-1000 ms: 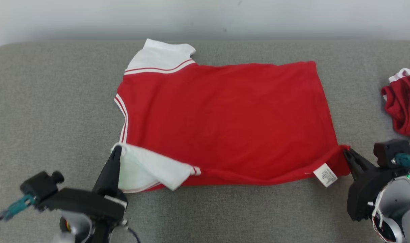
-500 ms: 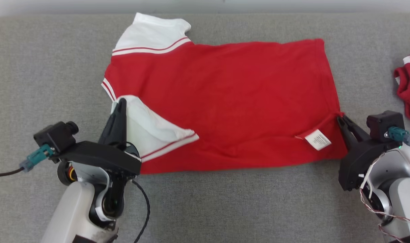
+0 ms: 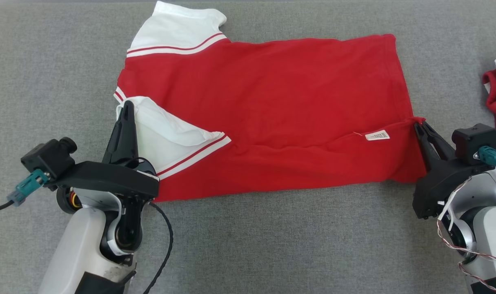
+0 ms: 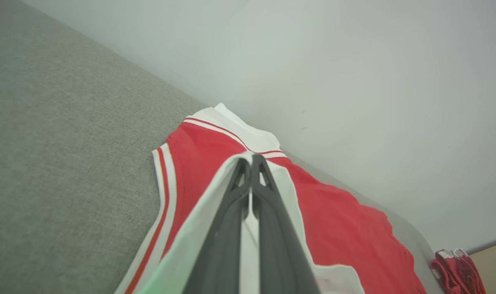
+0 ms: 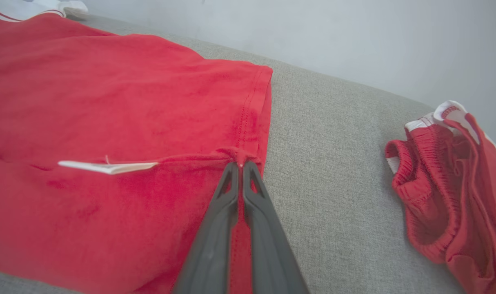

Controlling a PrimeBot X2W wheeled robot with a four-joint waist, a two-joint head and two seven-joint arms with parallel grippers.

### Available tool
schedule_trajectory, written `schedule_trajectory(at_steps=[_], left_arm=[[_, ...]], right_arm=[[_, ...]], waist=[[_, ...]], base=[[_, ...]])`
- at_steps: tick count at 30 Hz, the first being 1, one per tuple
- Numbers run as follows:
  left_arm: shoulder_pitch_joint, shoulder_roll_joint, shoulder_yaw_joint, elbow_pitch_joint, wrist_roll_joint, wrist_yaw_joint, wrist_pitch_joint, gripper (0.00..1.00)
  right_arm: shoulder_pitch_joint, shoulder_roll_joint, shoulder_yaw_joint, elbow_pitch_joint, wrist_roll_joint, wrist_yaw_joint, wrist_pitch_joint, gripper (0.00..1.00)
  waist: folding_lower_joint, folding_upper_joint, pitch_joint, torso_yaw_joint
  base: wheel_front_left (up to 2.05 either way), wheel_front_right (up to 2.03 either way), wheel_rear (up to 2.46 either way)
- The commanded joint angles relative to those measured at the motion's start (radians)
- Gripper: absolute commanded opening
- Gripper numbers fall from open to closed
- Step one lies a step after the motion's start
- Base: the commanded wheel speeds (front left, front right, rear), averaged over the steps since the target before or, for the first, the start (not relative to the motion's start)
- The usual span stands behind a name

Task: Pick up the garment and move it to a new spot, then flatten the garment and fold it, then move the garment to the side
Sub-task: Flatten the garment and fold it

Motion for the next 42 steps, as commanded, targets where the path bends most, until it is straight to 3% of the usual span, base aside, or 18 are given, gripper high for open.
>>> schedule_trajectory(at_steps=[1, 12, 32, 33, 34, 42], left_arm=[[0.003, 0.007, -0.002, 0.006, 0.008, -0.001, 0.0, 0.0], [-0.034, -0.001, -0.024, 0.047, 0.043, 0.003, -0.034, 0.0], [-0.22, 0.007, -0.116, 0.229, 0.148, -0.012, -0.036, 0.0], [-0.228, 0.012, -0.117, 0.241, 0.158, -0.005, -0.045, 0.0], [-0.235, 0.016, -0.119, 0.254, 0.169, 0.002, -0.052, 1.0], [-0.179, 0.064, -0.144, 0.317, 0.247, 0.038, -0.104, 1.0]], right_arm=[[-0.008, 0.004, -0.001, -0.005, -0.008, -0.003, -0.006, 0.0], [0.011, 0.054, -0.081, 0.012, -0.05, -0.003, -0.017, 0.0], [-0.023, 0.111, -0.109, 0.086, -0.092, -0.003, 0.014, 0.0], [-0.026, 0.113, -0.108, 0.089, -0.092, -0.003, 0.016, 0.21], [-0.027, 0.118, -0.11, 0.094, -0.087, -0.003, 0.019, 1.0], [0.023, 0.124, -0.143, 0.057, -0.068, -0.003, 0.032, 1.0]], waist=[[-0.0001, -0.0001, 0.003, 0.0], [-0.0001, -0.0001, 0.017, 0.008], [-0.0001, -0.0001, 0.034, -0.008], [-0.0001, -0.0001, 0.033, -0.009], [-0.0001, -0.0001, 0.031, -0.011], [-0.0001, -0.0001, -0.009, -0.012]], base=[[0.0, 0.0, 0.0], [0.0, 0.0, 0.0], [0.0, 0.0, 0.0], [0.0, 0.0, 0.0], [0.0, 0.0, 0.0], [0.0, 0.0, 0.0]])
